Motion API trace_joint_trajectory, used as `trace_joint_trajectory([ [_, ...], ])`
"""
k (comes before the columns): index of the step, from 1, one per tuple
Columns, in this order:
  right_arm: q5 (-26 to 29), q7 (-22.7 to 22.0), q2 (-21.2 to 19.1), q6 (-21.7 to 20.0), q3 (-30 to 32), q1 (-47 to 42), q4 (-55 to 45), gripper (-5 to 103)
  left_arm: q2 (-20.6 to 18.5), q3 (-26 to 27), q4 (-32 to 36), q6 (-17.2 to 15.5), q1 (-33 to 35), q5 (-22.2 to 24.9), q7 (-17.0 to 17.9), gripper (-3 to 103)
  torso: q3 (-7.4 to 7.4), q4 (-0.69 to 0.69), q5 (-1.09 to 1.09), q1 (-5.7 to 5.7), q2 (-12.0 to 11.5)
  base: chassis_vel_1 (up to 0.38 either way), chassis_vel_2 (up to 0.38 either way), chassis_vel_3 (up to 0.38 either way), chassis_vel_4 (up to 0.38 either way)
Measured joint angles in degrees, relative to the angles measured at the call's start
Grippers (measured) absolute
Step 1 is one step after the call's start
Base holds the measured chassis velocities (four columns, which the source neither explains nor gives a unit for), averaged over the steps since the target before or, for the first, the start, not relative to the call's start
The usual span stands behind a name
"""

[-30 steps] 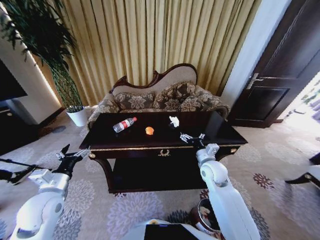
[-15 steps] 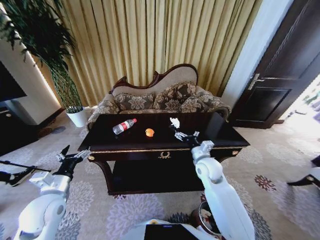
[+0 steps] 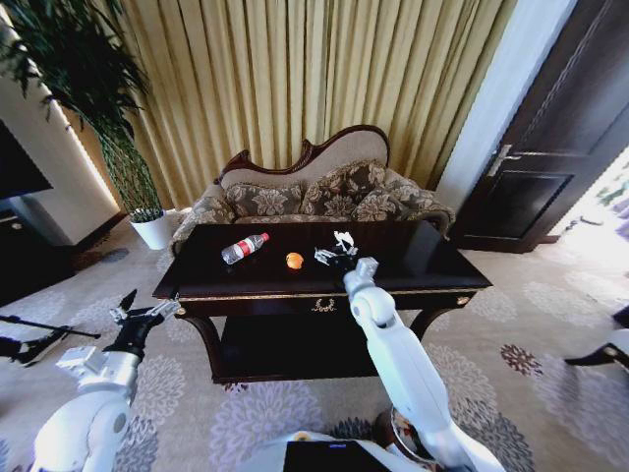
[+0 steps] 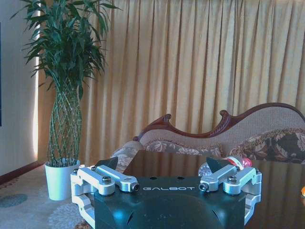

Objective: Move to the front of the table and place the trash on the table into the trash bin.

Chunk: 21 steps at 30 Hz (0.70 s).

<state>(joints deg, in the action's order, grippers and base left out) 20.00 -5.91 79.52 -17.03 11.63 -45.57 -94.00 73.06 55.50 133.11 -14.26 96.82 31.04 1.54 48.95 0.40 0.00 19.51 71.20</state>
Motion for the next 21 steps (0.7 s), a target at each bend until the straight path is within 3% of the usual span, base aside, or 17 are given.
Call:
trace_joint_trajectory([
  [6,-0.8,2.3,-1.5,2.8,0.4,5.6,11.0,100,-0.1,0.5,-0.6,0.7,0.3,0.0,0.0,100,0.0,0.0,0.01,0.0,0.0,0.0,0.0,0.0,0.0],
  [21,0.3,4.4,-6.1,5.2,0.5,12.1,22.6,100,-0.1,-0.2,-1.6,1.3,0.2,-0.4,-0.3,100,0.0,0.0,0.01,0.0,0.0,0.0,0.0,0.0,0.0],
])
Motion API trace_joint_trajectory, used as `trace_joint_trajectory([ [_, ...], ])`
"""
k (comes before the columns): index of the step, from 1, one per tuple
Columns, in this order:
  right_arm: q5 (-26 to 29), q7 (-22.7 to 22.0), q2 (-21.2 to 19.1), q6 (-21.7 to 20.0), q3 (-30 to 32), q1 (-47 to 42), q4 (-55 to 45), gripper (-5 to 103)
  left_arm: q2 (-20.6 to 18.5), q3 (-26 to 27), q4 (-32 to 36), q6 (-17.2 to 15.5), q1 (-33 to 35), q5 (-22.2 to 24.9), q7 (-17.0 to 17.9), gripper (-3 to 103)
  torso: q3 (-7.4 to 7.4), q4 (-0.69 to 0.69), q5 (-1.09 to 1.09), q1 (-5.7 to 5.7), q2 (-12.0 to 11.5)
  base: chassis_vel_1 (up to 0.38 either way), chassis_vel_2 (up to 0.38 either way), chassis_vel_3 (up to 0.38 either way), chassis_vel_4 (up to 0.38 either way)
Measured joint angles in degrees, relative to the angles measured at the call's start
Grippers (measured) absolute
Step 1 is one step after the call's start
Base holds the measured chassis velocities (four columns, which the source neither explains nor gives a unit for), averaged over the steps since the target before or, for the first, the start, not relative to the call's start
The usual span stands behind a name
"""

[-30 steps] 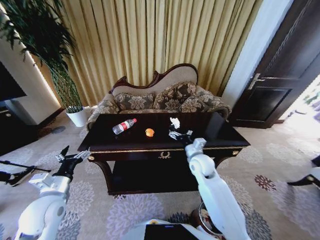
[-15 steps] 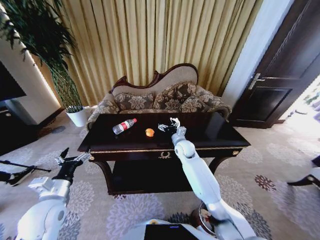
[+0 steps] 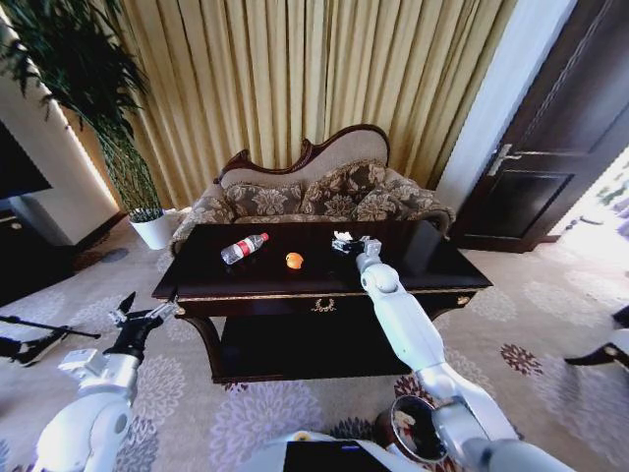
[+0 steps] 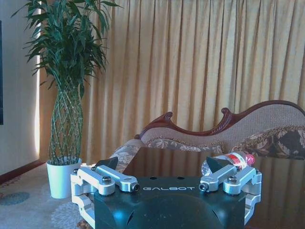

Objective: Move to the front of the table and place the trash on the table into the trash bin.

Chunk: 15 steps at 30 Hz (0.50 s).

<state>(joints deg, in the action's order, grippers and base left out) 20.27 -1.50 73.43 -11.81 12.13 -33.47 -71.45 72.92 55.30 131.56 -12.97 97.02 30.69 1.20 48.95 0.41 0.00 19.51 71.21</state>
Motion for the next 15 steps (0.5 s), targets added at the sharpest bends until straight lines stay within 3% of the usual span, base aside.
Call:
trace_joint_trajectory([
  [9,-1.0,-0.9,3.8,2.2,-1.5,2.8,7.4,100,1.0,0.0,0.2,0.8,0.3,-0.6,-0.7,100,-0.02,-0.01,-0.05,0.0,0.0,0.0,0.0,0.0,0.0],
  [15,-1.3,-1.5,4.1,3.1,-1.1,3.6,9.2,100,1.0,0.6,0.5,1.1,0.8,-0.5,-1.2,100,-0.02,-0.04,-0.01,-0.01,0.0,0.0,0.0,0.0,0.0],
])
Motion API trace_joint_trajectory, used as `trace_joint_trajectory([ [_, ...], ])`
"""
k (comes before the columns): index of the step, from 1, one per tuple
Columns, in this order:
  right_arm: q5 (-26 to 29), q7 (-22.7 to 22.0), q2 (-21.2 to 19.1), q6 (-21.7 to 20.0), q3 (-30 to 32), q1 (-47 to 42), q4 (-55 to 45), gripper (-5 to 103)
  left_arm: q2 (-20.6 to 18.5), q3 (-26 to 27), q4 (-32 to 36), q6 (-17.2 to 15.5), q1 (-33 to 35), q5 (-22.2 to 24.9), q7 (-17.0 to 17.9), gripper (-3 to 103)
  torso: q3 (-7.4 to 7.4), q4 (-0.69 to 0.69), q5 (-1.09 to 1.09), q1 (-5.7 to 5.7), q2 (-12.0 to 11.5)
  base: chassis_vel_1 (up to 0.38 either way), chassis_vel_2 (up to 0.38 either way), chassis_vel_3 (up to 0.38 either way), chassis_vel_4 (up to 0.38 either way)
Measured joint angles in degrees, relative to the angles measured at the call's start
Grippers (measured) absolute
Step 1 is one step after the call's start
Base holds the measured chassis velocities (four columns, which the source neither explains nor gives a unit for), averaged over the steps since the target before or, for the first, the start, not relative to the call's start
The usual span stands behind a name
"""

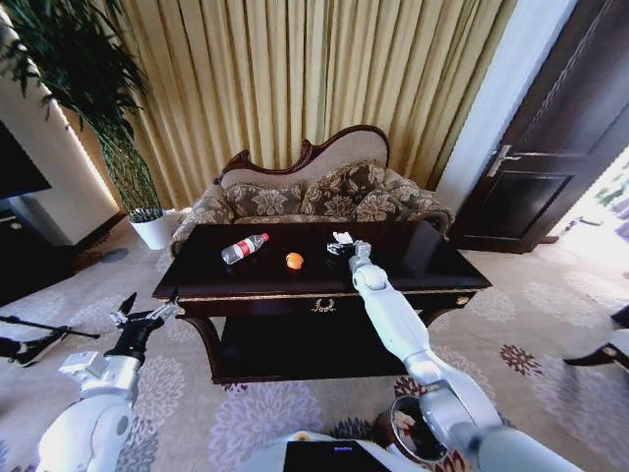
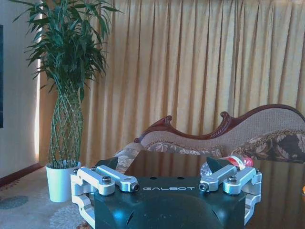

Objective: Move to the front of the table and place the trash on the table into the trash bin.

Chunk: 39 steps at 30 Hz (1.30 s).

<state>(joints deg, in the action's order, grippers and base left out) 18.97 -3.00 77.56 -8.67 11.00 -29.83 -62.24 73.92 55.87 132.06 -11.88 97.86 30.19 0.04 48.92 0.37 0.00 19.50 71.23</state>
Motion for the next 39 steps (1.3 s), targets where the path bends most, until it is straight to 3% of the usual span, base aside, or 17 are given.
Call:
trace_joint_trajectory([
  [10,0.2,-0.7,-2.0,-0.6,0.9,-2.0,-2.6,100,0.1,-0.4,-0.5,0.4,-0.2,-0.1,-0.2,100,0.01,0.04,0.0,0.0,0.0,0.0,0.0,0.0,0.0],
  [13,1.3,-0.5,-3.1,-3.5,0.7,-3.5,-5.3,100,0.1,-0.6,-0.5,0.4,-0.3,-0.1,-0.2,100,0.01,0.04,0.0,0.0,0.0,0.0,0.0,0.0,0.0],
  [16,2.8,0.6,-5.0,-9.0,-0.2,-5.3,-9.8,100,0.1,-0.6,-0.7,0.4,-0.4,-0.1,-0.3,100,0.04,0.06,0.02,0.0,0.0,0.0,0.0,0.0,0.0],
  [22,6.1,-1.5,-4.4,-14.9,-0.9,-4.3,-13.1,100,0.7,-0.7,-1.1,0.4,-0.3,-0.4,-0.7,100,0.05,0.04,0.03,0.01,0.0,0.0,0.0,0.0,0.0],
  [39,4.7,-3.2,-1.9,-15.5,-3.3,0.1,-9.8,100,1.2,-0.5,-2.2,1.0,-0.3,-0.4,-1.2,100,0.02,0.03,0.0,0.01,0.0,0.0,0.0,0.0,0.0],
])
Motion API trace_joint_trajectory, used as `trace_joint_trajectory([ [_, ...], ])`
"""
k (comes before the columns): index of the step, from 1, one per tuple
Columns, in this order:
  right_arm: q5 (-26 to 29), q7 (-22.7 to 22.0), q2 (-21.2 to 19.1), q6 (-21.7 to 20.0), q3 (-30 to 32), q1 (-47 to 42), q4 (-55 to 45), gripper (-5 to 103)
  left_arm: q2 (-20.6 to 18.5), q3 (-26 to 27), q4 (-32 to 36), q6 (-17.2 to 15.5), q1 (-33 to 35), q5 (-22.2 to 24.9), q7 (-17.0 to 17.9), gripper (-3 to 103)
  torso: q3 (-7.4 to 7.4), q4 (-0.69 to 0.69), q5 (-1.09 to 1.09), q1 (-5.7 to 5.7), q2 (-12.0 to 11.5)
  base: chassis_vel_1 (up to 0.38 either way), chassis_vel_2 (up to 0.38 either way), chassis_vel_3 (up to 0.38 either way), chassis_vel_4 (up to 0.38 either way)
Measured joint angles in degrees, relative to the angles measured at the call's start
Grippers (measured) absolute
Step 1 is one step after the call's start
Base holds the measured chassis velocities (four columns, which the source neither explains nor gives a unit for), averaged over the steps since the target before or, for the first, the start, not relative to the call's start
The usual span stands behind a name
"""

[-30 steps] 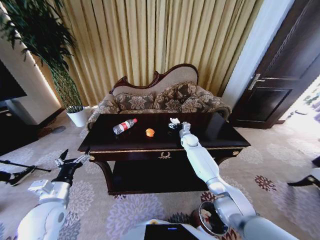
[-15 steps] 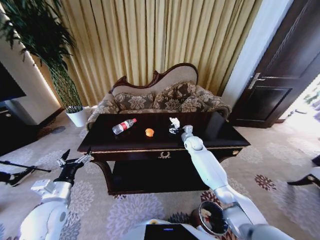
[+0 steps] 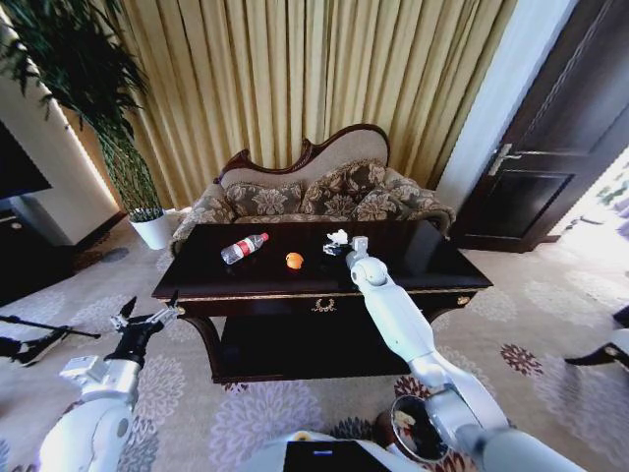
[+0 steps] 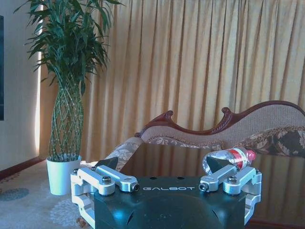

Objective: Move to the front of the table and place the trash on the table into the trash bin.

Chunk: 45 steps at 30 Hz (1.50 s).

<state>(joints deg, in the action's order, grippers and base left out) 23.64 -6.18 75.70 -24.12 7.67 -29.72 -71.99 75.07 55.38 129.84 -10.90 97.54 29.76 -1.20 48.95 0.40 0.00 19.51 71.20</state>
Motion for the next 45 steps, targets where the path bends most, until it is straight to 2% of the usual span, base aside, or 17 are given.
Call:
trace_joint_trajectory([
  [8,-0.8,0.0,0.0,0.3,-1.0,0.8,1.3,101,0.0,-0.4,-0.8,0.0,-0.6,-0.1,-0.2,100,0.0,0.0,0.0,0.0,0.0,0.0,0.0,0.0,0.0],
  [14,-1.3,0.2,0.3,1.4,-1.1,0.7,2.1,75,0.0,-0.4,-1.1,0.2,-0.8,-0.1,-0.2,100,0.0,0.0,0.0,0.0,0.0,0.0,0.0,0.0,0.0],
  [15,-1.3,0.2,0.3,1.4,-1.1,0.7,2.1,75,0.0,-0.4,-1.1,0.2,-0.8,-0.1,-0.2,100,0.0,0.0,0.0,0.0,0.0,0.0,0.0,0.0,0.0],
  [16,-1.5,0.3,0.4,1.8,-1.2,0.6,2.3,70,0.1,-0.4,-1.1,0.2,-0.8,-0.1,-0.2,100,0.0,0.0,0.0,0.0,0.0,0.0,0.0,0.0,0.0],
  [18,-1.7,0.3,0.5,2.0,-1.2,0.5,2.4,70,0.1,-0.4,-1.1,0.2,-0.7,-0.1,-0.3,100,0.0,0.0,0.0,0.0,0.0,0.0,0.0,0.0,0.0],
  [19,-1.9,0.3,0.5,2.3,-1.1,0.3,2.5,65,0.1,-0.4,-1.1,0.2,-0.7,-0.1,-0.3,100,0.0,0.0,0.0,0.0,0.0,0.0,0.0,0.0,0.0],
  [20,-2.1,0.3,0.5,2.5,-1.1,0.0,2.5,54,0.1,-0.4,-1.1,0.2,-0.7,-0.1,-0.3,100,0.0,0.0,0.0,0.0,0.0,0.0,0.0,0.0,0.0],
  [21,-2.1,0.3,0.5,2.5,-1.1,0.0,2.5,54,0.1,-0.4,-1.1,0.2,-0.7,-0.1,-0.3,100,0.0,0.0,0.0,0.0,0.0,0.0,0.0,0.0,0.0],
  [24,-2.6,0.3,0.4,3.2,-0.9,-0.5,2.5,37,0.0,-0.5,-1.1,0.3,-0.8,-0.1,-0.3,100,0.0,0.0,0.0,0.0,0.0,0.0,0.0,0.0,0.0],
  [26,-2.7,0.3,0.4,3.3,-0.8,-0.6,2.5,37,0.0,-0.5,-1.0,0.3,-0.8,-0.1,-0.3,100,0.0,0.0,0.0,0.0,0.0,0.0,0.0,0.0,0.0],
  [29,-2.8,0.3,0.2,3.4,-0.8,-0.8,2.3,26,0.0,-0.7,-0.9,0.3,-0.8,-0.2,-0.3,100,0.0,0.0,0.0,0.0,0.0,0.0,0.0,0.0,0.0],
  [31,-2.9,0.3,0.0,3.6,-0.6,-1.1,1.9,15,0.1,-0.7,-0.7,0.3,-0.7,-0.3,-0.3,100,0.0,0.01,0.0,0.0,0.0,0.0,0.0,0.0,0.0],
  [32,-2.9,0.3,0.0,3.6,-0.6,-1.1,1.9,15,0.1,-0.7,-0.7,0.3,-0.7,-0.3,-0.3,100,0.0,0.01,0.0,0.0,0.0,0.0,0.0,0.0,0.0],
  [33,-3.0,0.2,0.0,3.6,-0.6,-1.2,1.6,11,0.1,-0.7,-0.6,0.3,-0.7,-0.3,-0.3,100,0.0,0.0,0.0,0.0,0.0,0.0,0.0,0.0,0.0],
  [35,-3.0,0.2,-0.1,3.7,-0.6,-1.3,1.4,11,0.1,-0.7,-0.5,0.3,-0.6,-0.3,-0.3,100,0.0,0.0,0.0,0.0,0.0,0.0,0.0,0.0,0.0],
  [36,-3.0,0.2,-0.2,3.7,-0.6,-1.5,1.0,2,0.1,-0.7,-0.4,0.3,-0.6,-0.3,-0.3,100,0.0,0.0,0.0,0.0,0.0,0.0,0.0,0.0,0.0],
  [45,-2.6,-0.1,-1.6,3.5,-0.3,-2.7,-3.5,0,0.1,-0.7,0.1,0.3,-0.4,-0.6,-0.3,100,0.0,0.0,0.01,0.0,0.0,0.0,0.0,0.0,0.0],
])
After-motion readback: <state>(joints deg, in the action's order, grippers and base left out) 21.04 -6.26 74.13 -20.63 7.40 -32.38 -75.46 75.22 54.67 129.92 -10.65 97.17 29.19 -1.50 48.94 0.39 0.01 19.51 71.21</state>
